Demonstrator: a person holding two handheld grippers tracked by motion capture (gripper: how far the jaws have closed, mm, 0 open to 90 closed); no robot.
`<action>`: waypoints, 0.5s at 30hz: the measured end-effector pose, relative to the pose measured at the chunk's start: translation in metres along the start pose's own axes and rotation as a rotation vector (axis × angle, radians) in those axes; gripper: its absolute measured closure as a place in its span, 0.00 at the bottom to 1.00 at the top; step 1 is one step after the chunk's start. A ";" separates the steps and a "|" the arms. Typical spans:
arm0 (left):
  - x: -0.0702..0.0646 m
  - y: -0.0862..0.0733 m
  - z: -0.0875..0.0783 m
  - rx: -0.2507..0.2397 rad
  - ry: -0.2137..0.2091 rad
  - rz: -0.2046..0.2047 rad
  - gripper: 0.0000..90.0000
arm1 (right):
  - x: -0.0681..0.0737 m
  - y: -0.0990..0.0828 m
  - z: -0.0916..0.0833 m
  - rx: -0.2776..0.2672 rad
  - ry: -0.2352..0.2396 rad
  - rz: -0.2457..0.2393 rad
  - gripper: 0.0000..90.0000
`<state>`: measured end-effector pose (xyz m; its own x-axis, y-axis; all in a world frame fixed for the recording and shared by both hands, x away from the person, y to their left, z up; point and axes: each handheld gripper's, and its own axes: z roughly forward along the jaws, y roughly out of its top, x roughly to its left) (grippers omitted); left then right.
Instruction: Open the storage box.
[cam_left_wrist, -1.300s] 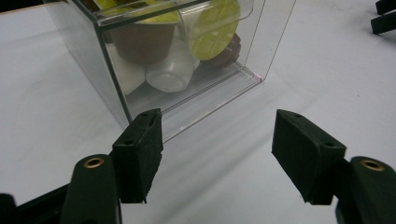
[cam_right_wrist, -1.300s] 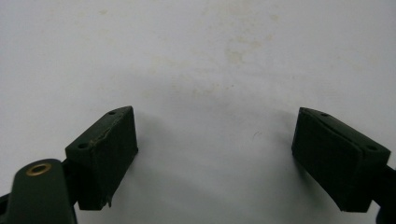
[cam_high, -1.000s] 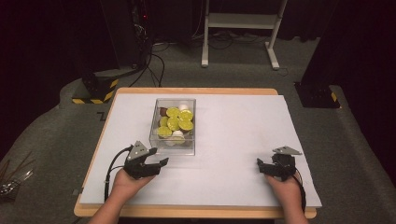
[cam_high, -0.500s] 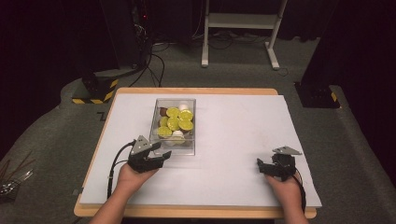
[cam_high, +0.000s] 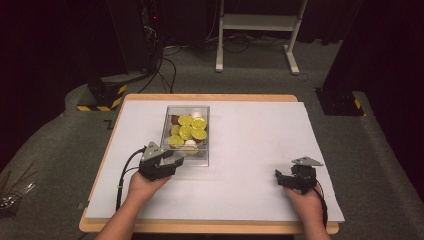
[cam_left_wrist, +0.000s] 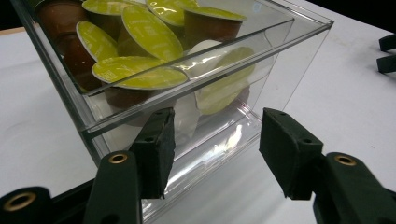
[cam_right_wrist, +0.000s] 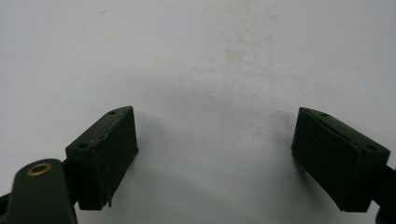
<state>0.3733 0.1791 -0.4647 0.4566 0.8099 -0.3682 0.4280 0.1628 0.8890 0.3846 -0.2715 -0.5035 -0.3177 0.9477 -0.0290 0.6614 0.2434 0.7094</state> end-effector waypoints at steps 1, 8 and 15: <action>0.000 0.000 0.001 -0.003 0.002 -0.005 0.52 | 0.000 0.000 0.000 0.000 0.000 0.000 0.16; 0.002 0.001 0.004 -0.028 -0.016 -0.036 0.62 | 0.000 0.000 0.000 0.000 -0.001 -0.001 0.16; 0.004 0.003 0.005 -0.072 -0.045 -0.044 0.67 | 0.000 0.000 0.000 -0.001 -0.002 -0.005 0.16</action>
<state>0.3801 0.1804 -0.4651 0.4740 0.7751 -0.4178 0.3918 0.2393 0.8884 0.3844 -0.2714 -0.5034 -0.3200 0.9468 -0.0336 0.6589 0.2479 0.7102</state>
